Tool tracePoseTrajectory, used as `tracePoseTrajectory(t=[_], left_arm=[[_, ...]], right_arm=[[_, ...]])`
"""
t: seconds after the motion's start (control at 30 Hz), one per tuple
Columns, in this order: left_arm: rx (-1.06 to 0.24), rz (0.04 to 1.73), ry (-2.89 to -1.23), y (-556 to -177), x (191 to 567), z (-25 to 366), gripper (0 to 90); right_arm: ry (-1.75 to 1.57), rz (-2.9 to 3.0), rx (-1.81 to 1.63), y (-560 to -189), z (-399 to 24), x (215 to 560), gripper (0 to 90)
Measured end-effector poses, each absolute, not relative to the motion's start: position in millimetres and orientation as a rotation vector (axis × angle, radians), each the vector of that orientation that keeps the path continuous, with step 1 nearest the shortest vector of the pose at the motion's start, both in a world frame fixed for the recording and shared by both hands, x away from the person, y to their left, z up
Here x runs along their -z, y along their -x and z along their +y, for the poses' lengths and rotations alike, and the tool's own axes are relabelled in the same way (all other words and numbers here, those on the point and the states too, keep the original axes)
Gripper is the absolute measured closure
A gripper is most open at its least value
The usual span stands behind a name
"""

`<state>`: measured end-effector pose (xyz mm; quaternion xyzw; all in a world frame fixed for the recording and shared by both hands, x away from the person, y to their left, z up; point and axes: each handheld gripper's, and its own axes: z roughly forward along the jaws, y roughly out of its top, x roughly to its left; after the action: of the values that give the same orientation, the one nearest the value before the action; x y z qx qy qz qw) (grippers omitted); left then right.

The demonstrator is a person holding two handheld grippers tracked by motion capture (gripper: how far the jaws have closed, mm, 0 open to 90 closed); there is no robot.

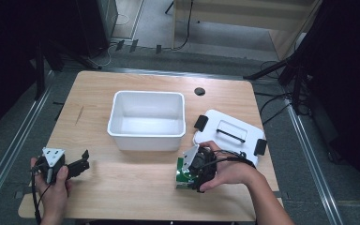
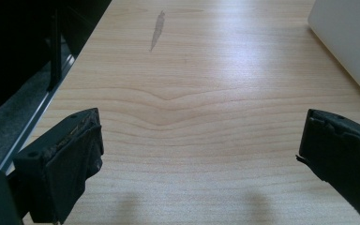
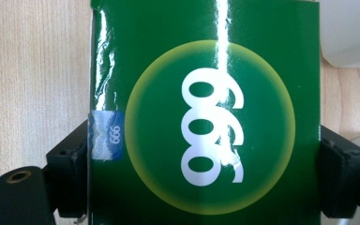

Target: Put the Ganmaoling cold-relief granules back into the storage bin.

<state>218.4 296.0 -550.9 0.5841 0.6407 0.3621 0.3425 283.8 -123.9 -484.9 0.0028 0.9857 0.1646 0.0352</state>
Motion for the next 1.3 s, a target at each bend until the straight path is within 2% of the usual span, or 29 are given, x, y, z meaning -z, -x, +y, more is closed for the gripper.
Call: tracePoseTrajectory(t=[0.47, 1.3], left_arm=[[-0.940, 1.665, -1.519, -219, 551, 296, 0.6], [-0.944, 1.665, -1.522, -219, 551, 296, 0.6]], right_arm=[[0.016, 2.995, -0.564, -284, -124, 479, 16.0], [0.001, 2.961, -0.570, -294, -147, 425, 15.8]])
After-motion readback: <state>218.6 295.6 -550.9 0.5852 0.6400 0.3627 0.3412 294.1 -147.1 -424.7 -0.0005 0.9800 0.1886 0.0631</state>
